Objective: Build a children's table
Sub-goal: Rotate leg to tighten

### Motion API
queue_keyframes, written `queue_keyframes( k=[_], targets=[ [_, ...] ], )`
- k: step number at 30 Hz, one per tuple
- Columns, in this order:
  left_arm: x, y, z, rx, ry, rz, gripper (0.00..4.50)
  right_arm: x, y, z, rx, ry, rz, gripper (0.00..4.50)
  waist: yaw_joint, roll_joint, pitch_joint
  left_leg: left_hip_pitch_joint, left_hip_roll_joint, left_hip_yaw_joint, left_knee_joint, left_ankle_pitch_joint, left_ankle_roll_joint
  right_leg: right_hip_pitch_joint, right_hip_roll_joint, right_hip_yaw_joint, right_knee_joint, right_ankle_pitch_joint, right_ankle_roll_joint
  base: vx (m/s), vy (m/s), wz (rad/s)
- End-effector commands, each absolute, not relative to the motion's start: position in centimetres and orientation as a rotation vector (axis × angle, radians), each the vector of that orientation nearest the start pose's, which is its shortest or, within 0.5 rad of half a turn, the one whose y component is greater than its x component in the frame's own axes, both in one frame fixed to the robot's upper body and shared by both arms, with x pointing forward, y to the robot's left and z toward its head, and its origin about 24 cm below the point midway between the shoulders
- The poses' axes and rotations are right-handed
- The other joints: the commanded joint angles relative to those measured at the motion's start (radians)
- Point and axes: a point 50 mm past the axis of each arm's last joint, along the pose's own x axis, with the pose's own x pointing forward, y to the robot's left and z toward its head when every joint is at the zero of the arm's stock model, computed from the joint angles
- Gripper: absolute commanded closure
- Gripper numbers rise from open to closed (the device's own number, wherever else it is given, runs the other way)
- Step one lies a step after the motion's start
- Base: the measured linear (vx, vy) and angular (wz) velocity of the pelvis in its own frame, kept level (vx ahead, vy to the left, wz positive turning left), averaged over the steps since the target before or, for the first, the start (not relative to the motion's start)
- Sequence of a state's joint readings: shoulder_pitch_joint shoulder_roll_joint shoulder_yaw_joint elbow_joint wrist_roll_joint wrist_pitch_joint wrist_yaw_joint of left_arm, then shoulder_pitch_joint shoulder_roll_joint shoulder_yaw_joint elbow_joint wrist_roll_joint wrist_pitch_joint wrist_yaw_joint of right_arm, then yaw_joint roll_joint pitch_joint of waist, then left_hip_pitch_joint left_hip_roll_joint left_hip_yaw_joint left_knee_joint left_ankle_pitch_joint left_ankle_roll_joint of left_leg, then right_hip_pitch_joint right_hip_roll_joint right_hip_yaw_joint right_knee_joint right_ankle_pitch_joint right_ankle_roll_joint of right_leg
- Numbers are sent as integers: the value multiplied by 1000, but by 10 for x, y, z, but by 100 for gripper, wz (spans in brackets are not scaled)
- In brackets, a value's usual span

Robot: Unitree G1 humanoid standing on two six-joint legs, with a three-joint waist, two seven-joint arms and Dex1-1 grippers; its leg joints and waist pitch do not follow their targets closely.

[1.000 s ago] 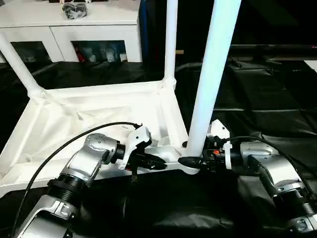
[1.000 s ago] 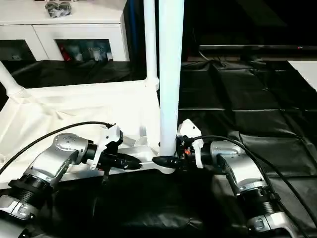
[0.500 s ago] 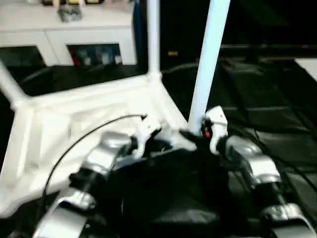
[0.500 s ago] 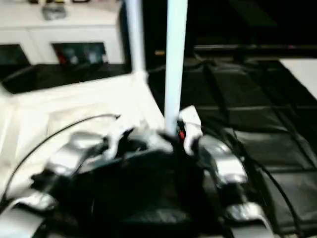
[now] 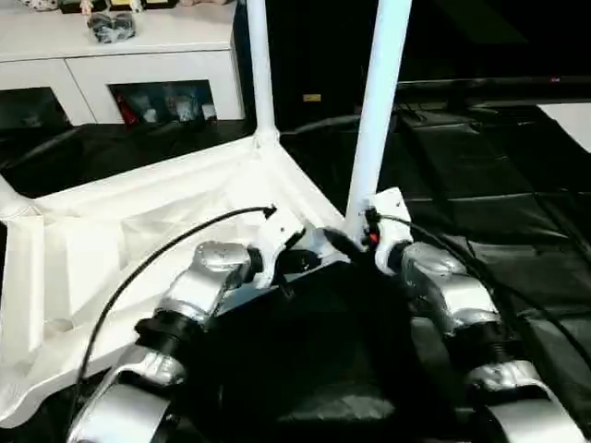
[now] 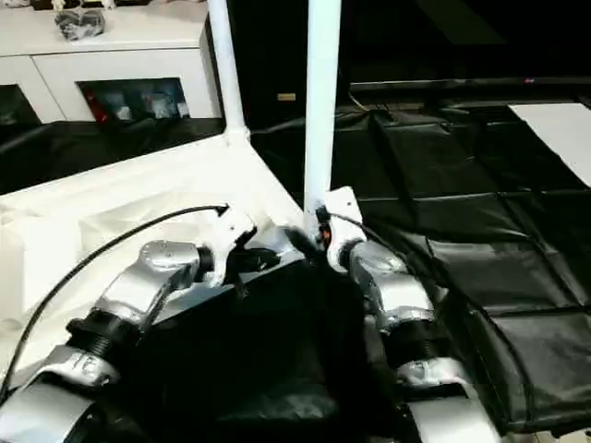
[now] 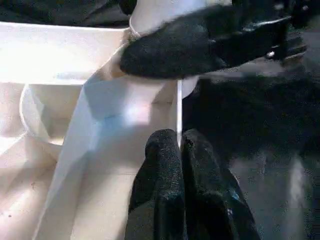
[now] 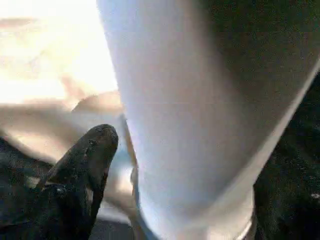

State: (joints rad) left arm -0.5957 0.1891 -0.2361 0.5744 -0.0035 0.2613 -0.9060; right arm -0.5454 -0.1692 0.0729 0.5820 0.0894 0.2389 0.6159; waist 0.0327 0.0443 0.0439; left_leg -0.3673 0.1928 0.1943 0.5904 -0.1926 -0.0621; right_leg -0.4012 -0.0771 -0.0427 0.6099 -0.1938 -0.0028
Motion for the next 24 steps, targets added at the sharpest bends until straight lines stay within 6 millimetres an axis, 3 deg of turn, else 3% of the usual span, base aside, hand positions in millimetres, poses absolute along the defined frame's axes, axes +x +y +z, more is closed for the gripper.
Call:
queue_keyframes(
  k=[1,2,5,13,17,24],
  targets=[
    [319,69,63,199,288,-1236,450,320,-94,36,-44,361,928,31,7,-12,-61,6,31,-16,-62,-155,69,54,-57,34,-73,-114,-251,0,0,0],
    [313,76,64,190,286,-1323,450,309,-107,45,-55,332,1071,31,10,-12,-61,3,33,-16,-61,-145,80,57,-58,35,-70,-93,-256,0,0,0],
    [310,79,65,186,284,-1371,450,303,-113,48,-50,326,1134,31,18,-11,-63,4,36,-12,-58,-129,103,54,-55,33,-63,-49,-273,0,0,0],
    [301,94,67,193,314,-1494,450,285,-133,60,-30,329,1310,64,40,-12,-55,11,40,-10,-63,-173,75,47,-58,37,-74,-170,-251,0,0,0],
    [298,100,68,189,334,-1531,450,278,-137,61,-40,345,1362,104,50,-13,-57,10,40,-11,-62,-156,70,45,-60,37,-72,-168,-242,0,0,0],
    [296,106,65,187,362,-1549,450,273,-136,61,-28,364,1395,155,52,-12,-60,9,38,-11,-60,-129,72,46,-58,36,-66,-127,-245,0,0,0]
  ],
)
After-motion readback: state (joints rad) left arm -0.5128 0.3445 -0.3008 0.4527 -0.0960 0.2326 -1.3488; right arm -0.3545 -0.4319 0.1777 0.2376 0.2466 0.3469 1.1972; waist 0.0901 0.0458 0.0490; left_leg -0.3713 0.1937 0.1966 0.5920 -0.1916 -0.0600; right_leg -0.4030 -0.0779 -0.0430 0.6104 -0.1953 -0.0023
